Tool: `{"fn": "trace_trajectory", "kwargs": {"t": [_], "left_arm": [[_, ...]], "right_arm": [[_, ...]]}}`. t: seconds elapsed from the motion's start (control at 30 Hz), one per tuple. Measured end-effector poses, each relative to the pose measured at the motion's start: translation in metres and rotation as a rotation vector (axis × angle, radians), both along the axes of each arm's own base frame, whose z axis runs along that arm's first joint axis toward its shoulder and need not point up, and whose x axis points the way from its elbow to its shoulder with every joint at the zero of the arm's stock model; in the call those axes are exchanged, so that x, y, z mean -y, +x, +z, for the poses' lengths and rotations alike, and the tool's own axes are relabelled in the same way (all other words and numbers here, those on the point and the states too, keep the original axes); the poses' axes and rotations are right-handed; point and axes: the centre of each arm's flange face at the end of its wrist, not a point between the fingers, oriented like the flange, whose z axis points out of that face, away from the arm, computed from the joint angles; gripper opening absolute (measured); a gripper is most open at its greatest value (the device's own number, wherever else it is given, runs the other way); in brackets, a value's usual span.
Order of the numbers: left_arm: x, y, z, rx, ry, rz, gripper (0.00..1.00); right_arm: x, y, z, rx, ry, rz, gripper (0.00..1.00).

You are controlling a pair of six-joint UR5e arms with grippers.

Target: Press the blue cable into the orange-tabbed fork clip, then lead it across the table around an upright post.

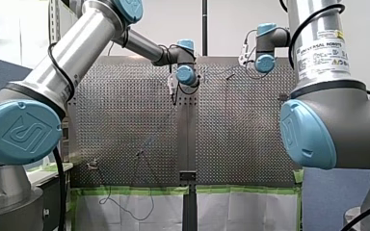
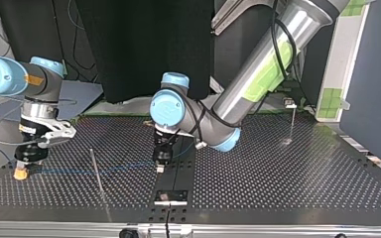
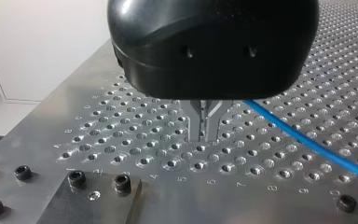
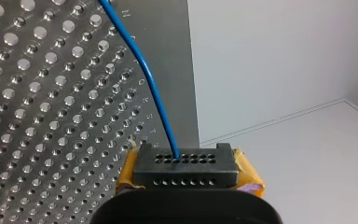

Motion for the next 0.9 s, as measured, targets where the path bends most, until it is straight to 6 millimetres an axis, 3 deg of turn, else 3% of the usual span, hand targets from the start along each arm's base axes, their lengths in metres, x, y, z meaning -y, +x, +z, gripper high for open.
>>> {"fn": "trace_trajectory", "kwargs": {"t": [0.9], "left_arm": [[0.0072,-0.0065,0.0000,0.003,0.012,-0.012,0.00]], "right_arm": [[0.0000,0.0000,0.0001,0.000,0.000,0.000,0.00]]}}
